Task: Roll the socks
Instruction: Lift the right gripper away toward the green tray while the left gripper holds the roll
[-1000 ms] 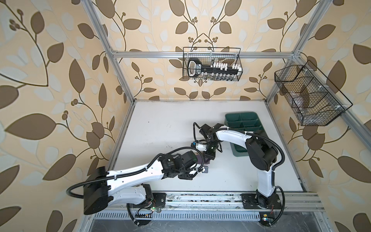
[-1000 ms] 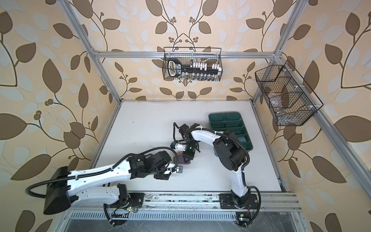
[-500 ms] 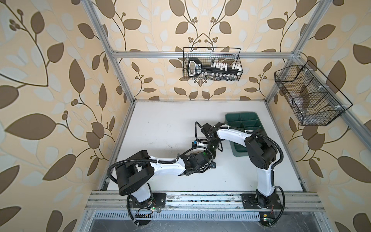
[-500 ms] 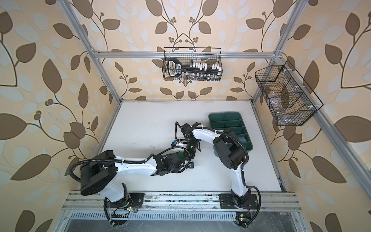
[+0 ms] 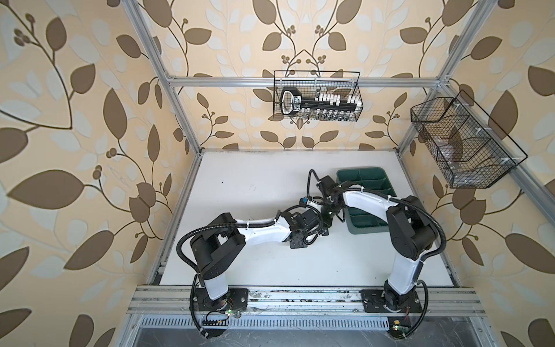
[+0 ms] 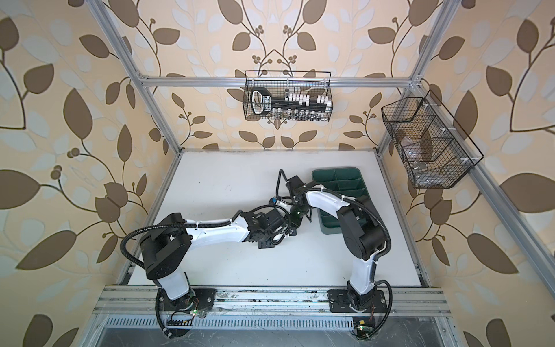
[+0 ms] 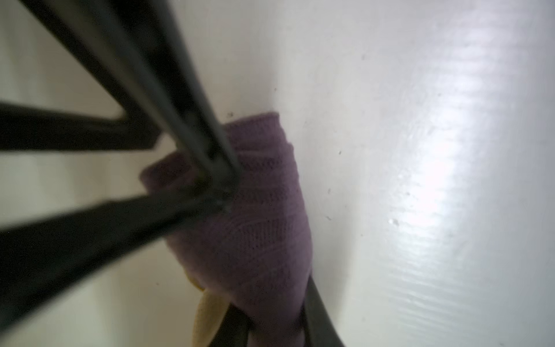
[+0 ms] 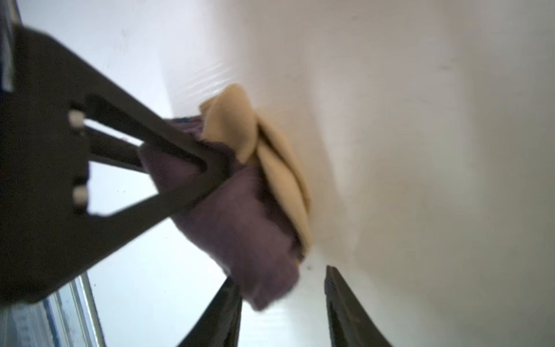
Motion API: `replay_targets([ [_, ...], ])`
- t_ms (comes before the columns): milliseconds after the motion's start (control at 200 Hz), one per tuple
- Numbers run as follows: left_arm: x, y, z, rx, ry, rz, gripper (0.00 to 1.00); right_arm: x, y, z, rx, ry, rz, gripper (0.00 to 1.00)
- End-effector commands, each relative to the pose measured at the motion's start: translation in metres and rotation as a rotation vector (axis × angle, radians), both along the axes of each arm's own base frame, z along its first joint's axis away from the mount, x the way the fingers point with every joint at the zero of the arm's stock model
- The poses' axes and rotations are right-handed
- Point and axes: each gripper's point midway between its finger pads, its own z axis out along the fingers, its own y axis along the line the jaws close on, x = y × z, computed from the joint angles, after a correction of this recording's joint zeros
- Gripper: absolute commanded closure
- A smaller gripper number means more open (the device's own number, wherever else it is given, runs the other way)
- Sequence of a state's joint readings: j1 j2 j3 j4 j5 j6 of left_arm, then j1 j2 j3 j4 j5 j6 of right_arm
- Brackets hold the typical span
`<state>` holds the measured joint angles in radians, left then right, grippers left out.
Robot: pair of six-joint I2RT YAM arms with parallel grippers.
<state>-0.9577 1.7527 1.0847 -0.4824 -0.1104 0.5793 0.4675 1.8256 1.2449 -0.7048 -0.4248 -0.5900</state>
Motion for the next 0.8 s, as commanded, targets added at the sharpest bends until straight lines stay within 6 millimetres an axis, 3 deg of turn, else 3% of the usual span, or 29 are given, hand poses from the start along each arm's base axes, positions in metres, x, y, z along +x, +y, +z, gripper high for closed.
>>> replay_targets([
  [0,-0.053,0.019,-0.014,0.073,0.315,0.056,0.95,0.046,-0.009,0.068,0.219,-0.196,-0.151,0.55],
  [180,-0.075,0.012,-0.005,0.035,0.559,0.11,0.92,0.07,-0.05,0.167,0.387,-0.516,-0.374,0.55],
  [290,-0.079,0.004,-0.003,0.001,0.698,0.139,0.87,0.055,-0.072,0.209,0.443,-0.705,-0.468,0.54],
  [380,-0.072,-0.001,-0.006,0.001,0.782,0.177,0.86,0.031,-0.083,0.223,0.459,-0.805,-0.506,0.48],
  [485,-0.057,-0.002,-0.015,0.006,0.815,0.214,0.85,-0.006,-0.079,0.216,0.412,-0.857,-0.451,0.46],
  [570,-0.041,0.002,-0.023,-0.007,0.837,0.259,0.85,-0.043,-0.056,0.196,0.34,-0.858,-0.297,0.47],
  [685,-0.026,0.008,-0.03,-0.017,0.851,0.269,0.85,-0.088,-0.029,0.15,0.179,-0.839,-0.053,0.47],
  [795,-0.019,0.009,-0.031,-0.025,0.905,0.281,0.84,-0.109,-0.017,0.102,-0.043,-0.918,0.167,0.46],
])
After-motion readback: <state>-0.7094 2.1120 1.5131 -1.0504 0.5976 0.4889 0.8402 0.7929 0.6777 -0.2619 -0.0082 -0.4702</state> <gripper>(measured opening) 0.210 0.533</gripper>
